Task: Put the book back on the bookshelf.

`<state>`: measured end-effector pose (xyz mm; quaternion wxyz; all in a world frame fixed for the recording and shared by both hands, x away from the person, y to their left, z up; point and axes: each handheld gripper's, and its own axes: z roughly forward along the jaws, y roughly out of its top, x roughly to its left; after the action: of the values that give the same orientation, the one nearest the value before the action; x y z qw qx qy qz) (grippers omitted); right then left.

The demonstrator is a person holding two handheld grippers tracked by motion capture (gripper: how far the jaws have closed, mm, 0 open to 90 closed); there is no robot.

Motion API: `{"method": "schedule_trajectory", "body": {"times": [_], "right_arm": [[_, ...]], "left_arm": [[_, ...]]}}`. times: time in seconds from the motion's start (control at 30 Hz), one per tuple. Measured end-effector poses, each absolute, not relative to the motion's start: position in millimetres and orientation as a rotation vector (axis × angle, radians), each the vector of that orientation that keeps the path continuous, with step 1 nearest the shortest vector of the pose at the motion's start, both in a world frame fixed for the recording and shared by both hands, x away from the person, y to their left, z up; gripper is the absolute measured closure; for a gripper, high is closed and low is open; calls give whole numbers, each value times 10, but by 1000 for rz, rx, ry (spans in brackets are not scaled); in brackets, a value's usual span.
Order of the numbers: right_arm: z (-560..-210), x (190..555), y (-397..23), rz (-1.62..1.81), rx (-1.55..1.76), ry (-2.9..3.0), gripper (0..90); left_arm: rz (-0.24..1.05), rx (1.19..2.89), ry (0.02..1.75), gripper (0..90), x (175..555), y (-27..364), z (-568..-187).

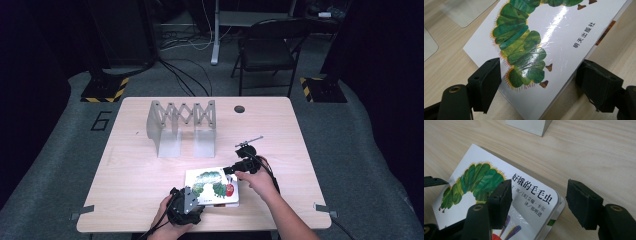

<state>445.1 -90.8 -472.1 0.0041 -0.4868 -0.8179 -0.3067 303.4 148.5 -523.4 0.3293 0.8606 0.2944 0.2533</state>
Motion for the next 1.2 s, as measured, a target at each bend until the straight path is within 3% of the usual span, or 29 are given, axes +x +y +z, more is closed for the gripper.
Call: {"method": "schedule_trajectory", "body": {"times": [1.0,1.2], "right_arm": [[-4861,4494,-812,-973,-1425,-2516,278],[-4870,4460,-746,-944,-1400,-2549,178]], "left_arm": [[670,2231,770,206,3027,1484,-5250],[658,2243,763,206,3029,1491,-5243]]}}
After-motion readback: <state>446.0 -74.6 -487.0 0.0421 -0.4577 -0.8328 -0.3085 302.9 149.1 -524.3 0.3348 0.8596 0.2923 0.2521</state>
